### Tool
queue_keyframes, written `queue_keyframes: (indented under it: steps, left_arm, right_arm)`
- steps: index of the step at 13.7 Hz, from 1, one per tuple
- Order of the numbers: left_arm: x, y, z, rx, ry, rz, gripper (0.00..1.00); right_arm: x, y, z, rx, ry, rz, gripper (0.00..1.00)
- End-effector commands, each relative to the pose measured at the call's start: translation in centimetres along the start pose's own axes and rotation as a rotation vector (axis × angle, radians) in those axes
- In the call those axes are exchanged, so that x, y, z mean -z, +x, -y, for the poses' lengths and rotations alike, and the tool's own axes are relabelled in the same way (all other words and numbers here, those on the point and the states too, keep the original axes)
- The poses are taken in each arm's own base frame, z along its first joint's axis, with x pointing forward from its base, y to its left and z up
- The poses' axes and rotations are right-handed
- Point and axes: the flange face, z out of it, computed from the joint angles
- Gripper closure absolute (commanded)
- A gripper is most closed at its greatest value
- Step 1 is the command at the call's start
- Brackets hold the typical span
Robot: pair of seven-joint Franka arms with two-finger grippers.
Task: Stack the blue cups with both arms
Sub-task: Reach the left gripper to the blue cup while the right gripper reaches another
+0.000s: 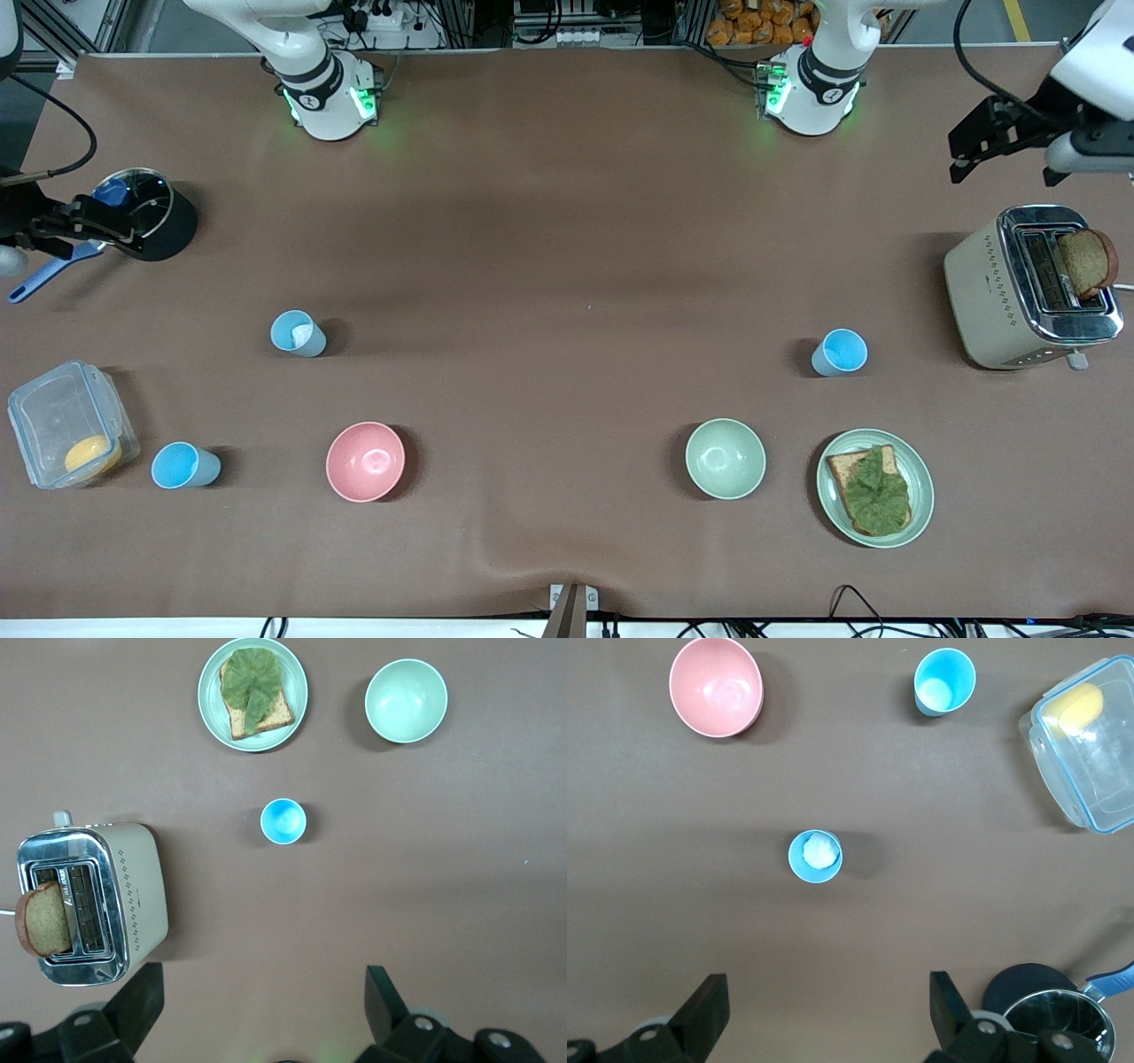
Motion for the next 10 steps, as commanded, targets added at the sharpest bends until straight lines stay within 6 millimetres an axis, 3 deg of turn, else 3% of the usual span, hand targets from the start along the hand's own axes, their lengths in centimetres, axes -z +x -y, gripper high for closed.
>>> queue_keyframes:
  steps: [1,5,9,10]
  left_arm:
    - [0.3,0.1,-0.1,-0.107,-0.013,0.013,0.00]
    - [-0.5,0.5,0.8,-0.120,-0.014,0.031,0.00]
    - [-7.2,4.7,0.4,-0.093,-0.023,0.121,0.00]
    - [-7.7,5.7,0.6,-0.085,-0.034,0.080,0.00]
  right_arm:
    - [0.5,0.0,-0.6,-0.021,-0.010,0.006,0.00]
    - [0.3,0.2,-0.6,-0.021,-0.010,0.009,0.00]
    - [0.2,0.3,-0.4,-0.015,-0.010,0.013,0.00]
    - [-0.3,0.5,-0.4,-0.016,-0.010,0.023,0.00]
